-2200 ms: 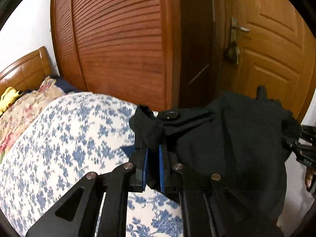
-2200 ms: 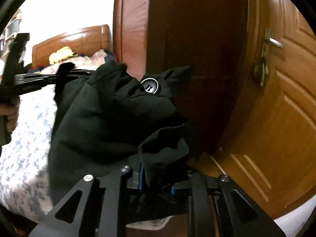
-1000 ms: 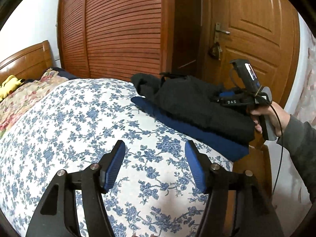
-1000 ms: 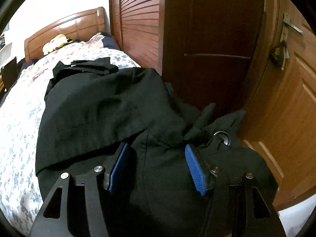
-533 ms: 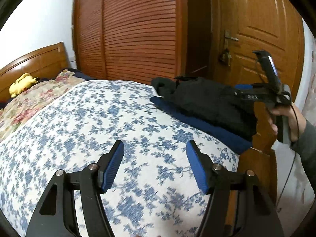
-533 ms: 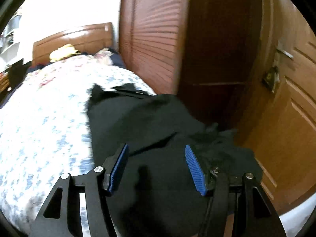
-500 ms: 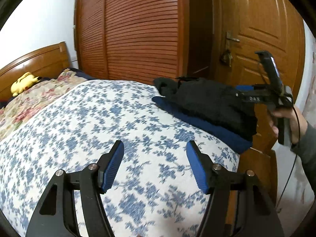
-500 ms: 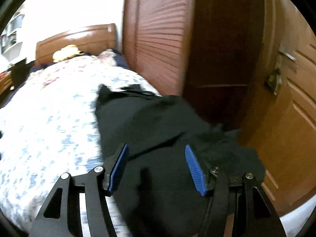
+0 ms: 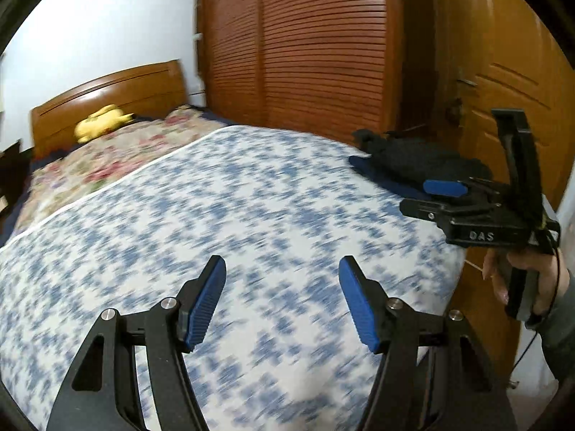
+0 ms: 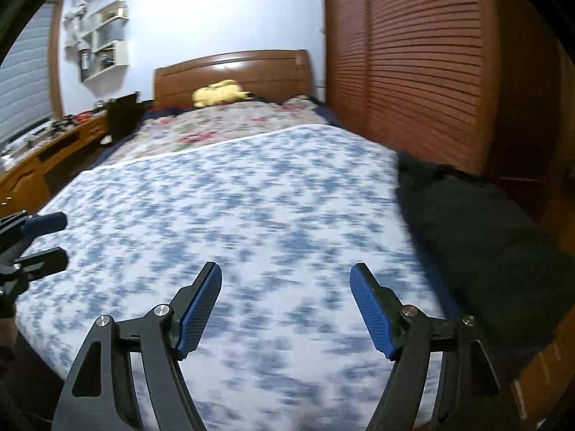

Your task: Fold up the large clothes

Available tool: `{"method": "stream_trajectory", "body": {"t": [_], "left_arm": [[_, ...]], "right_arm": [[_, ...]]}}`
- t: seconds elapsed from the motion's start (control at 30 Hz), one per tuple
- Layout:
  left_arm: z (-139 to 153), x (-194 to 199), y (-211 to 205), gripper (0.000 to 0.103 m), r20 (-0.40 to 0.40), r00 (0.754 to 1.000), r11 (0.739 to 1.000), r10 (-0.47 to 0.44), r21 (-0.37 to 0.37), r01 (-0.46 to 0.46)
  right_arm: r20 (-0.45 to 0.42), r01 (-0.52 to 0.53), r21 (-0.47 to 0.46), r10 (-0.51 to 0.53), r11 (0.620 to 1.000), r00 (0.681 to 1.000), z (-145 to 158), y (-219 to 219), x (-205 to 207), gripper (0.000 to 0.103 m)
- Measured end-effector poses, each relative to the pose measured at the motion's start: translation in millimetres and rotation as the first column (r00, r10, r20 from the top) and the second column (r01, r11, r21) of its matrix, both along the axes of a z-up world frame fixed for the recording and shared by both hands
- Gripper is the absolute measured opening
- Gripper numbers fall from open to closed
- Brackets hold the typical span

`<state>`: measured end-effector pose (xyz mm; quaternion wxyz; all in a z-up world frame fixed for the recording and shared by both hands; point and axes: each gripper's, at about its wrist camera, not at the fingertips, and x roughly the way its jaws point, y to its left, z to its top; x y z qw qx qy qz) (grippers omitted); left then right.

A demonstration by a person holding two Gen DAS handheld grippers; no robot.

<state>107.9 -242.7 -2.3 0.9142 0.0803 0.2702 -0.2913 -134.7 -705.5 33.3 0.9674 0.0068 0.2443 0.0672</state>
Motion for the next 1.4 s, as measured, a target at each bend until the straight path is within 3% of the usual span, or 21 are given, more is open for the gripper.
{"method": "stream_trajectory", "body": {"t": [0.27,0.57,0.8,1.07,1.4], "left_arm": [[-11.7,-6.1,82.7,0.066,-0.041,0.981,0.981,0.19,-0.031,-0.191],[-20.1,-32.3,156.3,0.066,0.004,0.929,0.929,0.37,0.023,-0.37],[-10.7,-53.8,194.6,0.066,0.028,0.89,0.891,0.455,0.001,-0.455],[7.7,-79.6,227.7,0.067,0.106,0.822,0.829,0.559,-0.043,-0.558],[11.6,-85.2,235.8,0.067,0.109,0.815,0.822,0.57,-0.065,-0.566]], "right_arm": [[0.012,-0.129,0.034,0.129,0.991,0.992,-14.3,61.5,-1.2,0.086],[0.0,-0.205,0.042,0.206,0.978,0.979,-24.5,113.2,-1.5,0.086],[0.054,-0.244,0.044,0.241,0.969,0.969,-17.0,141.6,-4.1,0.086],[0.133,-0.275,0.044,0.267,0.961,0.955,-9.0,159.5,-20.5,0.086],[0.172,-0.272,0.044,0.261,0.961,0.95,-22.3,162.0,-24.2,0.086]]}}
